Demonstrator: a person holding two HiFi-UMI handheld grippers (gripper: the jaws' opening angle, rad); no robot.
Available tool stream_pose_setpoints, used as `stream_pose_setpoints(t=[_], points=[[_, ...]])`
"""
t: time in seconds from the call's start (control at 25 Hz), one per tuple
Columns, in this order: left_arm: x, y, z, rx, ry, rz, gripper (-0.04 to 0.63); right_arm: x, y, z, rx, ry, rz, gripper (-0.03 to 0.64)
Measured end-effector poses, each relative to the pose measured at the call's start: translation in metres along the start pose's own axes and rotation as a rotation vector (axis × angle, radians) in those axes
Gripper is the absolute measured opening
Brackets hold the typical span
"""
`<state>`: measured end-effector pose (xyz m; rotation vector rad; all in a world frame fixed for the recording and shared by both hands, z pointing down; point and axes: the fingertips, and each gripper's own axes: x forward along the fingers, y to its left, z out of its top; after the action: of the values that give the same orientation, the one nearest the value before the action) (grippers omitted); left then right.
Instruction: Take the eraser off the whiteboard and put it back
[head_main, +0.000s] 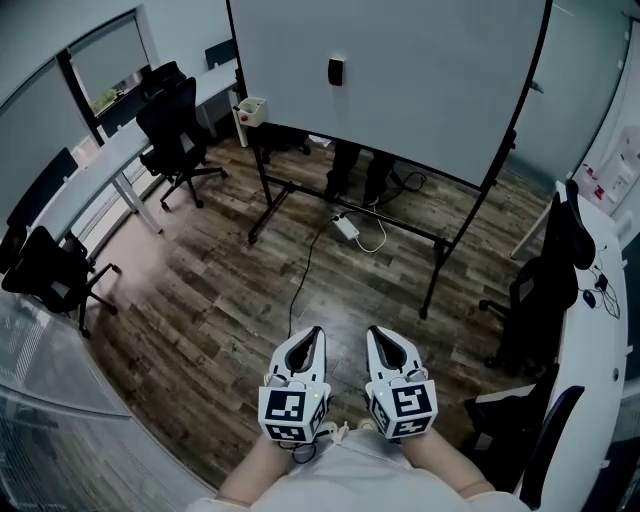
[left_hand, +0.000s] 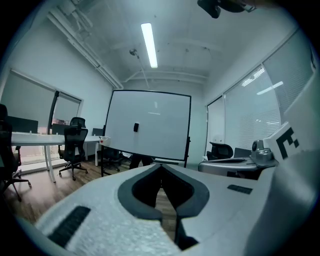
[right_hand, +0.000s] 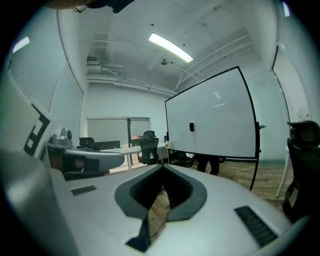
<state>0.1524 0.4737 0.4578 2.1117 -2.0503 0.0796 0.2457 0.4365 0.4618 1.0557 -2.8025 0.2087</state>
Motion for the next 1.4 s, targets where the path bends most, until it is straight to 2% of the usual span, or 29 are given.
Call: stream_pose_setpoints(t=[0.28, 0.4, 0.6, 0.88, 1.12, 1.4], points=[[-0.014, 0.045, -0.002, 0.01, -0.006, 0.019, 0.017, 0.026, 0.037, -0.01, 0.027, 0.013, 0.012, 0.028], [-0.013, 0.064, -0.009, -0.014, 0.009, 0.031, 0.017, 0.04, 0.05, -0.014, 0.027, 0.03, 0.027, 0.028], [0.011, 0.087, -0.011, -0.031, 0.016, 0.043, 0.017, 0.075, 0.046, -0.015, 0.014, 0.047, 0.043, 0.028], [0.094, 0.124, 0.009, -0.016, 0.006, 0.064, 0.017, 0.164, 0.006, 0.003, 0.018, 0.025, 0.077, 0.028], [0.197, 0.159, 0.052, -0.008, -0.025, 0.081, 0.017, 0.257, -0.059, 0.062, -0.025, -0.052, 0.088, 0.028], [0.308, 0.181, 0.079, -0.015, -0.035, 0.074, 0.017, 0.347, -0.132, 0.085, -0.029, -0.048, 0.078, 0.028]])
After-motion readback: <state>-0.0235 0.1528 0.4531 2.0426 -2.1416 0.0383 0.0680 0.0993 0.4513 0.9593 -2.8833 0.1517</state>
